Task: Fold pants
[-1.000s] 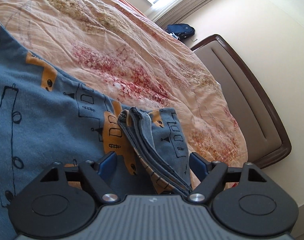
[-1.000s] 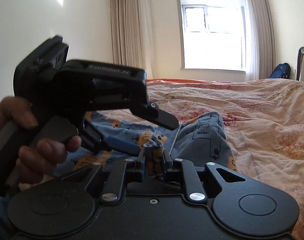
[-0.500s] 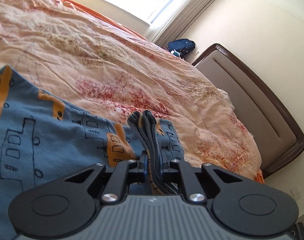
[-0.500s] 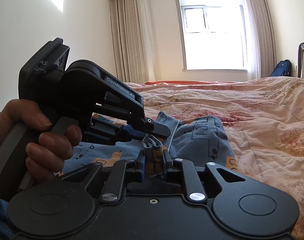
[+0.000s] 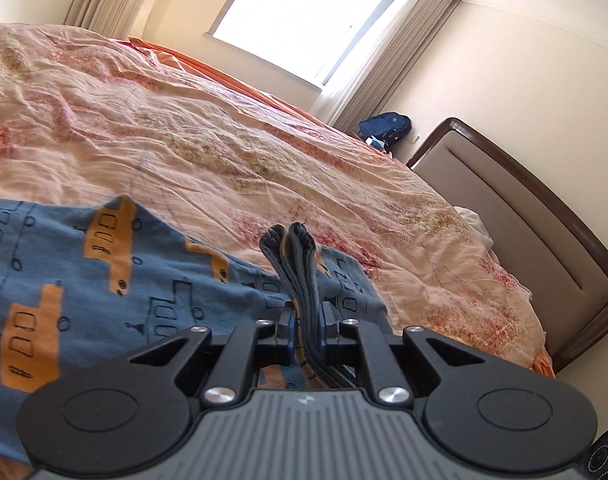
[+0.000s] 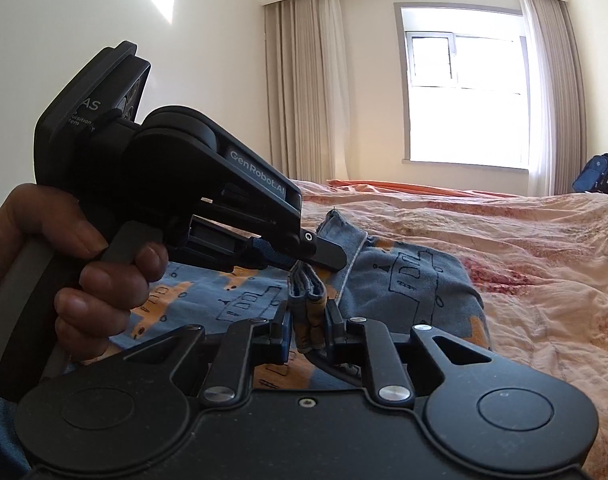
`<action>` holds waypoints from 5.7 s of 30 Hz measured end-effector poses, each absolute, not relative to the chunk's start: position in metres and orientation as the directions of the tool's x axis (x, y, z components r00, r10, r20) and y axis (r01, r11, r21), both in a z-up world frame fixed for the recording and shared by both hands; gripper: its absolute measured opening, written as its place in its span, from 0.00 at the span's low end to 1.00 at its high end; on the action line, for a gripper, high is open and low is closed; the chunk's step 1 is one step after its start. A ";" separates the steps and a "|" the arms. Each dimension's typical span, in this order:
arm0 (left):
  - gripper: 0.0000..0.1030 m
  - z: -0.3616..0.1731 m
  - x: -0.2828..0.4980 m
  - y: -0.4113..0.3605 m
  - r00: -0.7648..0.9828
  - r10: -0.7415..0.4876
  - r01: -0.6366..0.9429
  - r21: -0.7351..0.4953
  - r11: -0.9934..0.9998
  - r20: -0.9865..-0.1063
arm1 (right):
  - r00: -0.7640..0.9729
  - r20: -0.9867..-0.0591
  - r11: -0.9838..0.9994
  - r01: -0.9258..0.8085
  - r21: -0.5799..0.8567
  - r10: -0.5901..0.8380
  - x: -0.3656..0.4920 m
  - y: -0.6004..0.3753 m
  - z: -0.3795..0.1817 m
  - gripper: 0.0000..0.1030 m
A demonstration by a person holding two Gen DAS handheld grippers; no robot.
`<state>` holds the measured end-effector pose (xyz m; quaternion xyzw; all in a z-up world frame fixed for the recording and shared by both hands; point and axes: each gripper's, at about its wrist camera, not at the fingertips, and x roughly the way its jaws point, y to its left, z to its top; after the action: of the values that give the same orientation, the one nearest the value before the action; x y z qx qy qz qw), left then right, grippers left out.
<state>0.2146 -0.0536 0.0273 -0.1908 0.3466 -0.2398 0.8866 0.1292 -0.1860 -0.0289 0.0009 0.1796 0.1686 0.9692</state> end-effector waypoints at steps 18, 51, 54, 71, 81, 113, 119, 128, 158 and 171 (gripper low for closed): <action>0.11 -0.013 0.217 0.033 0.655 -0.418 0.143 -0.439 0.887 -0.630 | 0.731 -0.445 0.831 -0.553 0.056 0.517 0.162 -0.094 -0.047 0.18; 0.99 -0.028 0.240 -0.005 0.801 -0.065 0.008 -0.098 0.995 -0.595 | 0.863 -0.503 0.997 0.005 -0.083 -0.046 0.250 -0.231 -0.098 0.99; 0.99 -0.022 0.238 -0.004 0.830 -0.046 -0.011 -0.098 0.995 -0.556 | 0.882 -0.468 0.997 0.019 -0.081 -0.055 0.239 -0.231 -0.091 1.00; 0.99 -0.031 0.205 0.009 0.807 0.018 -0.074 -0.070 0.995 -0.591 | 0.857 -0.497 0.989 0.090 -0.116 -0.136 0.164 -0.233 -0.101 1.00; 1.00 -0.026 0.174 0.033 0.815 -0.025 -0.098 -0.181 0.979 -0.579 | 0.877 -0.458 0.988 0.108 -0.111 -0.147 0.145 -0.223 -0.086 1.00; 1.00 -0.035 0.160 0.177 0.860 -0.001 -0.283 -0.478 0.832 -0.510 | 0.920 -0.346 0.968 -0.231 -0.100 0.183 0.189 -0.099 -0.075 1.00; 0.99 -0.050 0.161 0.191 0.894 -0.087 -0.232 -0.621 0.748 -0.439 | 0.899 -0.415 0.972 -0.204 -0.117 0.139 0.194 -0.090 -0.097 1.00; 0.93 -0.052 0.163 0.191 0.885 -0.054 -0.272 -0.610 0.744 -0.461 | 0.908 -0.396 0.980 -0.183 -0.085 0.135 0.192 -0.092 -0.108 1.00; 0.18 -0.025 0.159 0.185 0.876 0.036 -0.338 -0.560 0.756 -0.481 | 0.899 -0.411 0.976 -0.202 -0.078 0.153 0.194 -0.095 -0.107 1.00; 0.18 0.064 0.145 0.089 0.959 -0.062 -0.037 -0.336 0.941 -0.278 | 0.934 -0.330 0.977 -0.185 -0.106 0.141 0.176 -0.126 -0.075 1.00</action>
<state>0.1453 0.0887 0.0635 -0.1715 0.1436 -0.0065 0.9746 0.1761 -0.1260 -0.0751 -0.0678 0.1623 0.0830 0.9809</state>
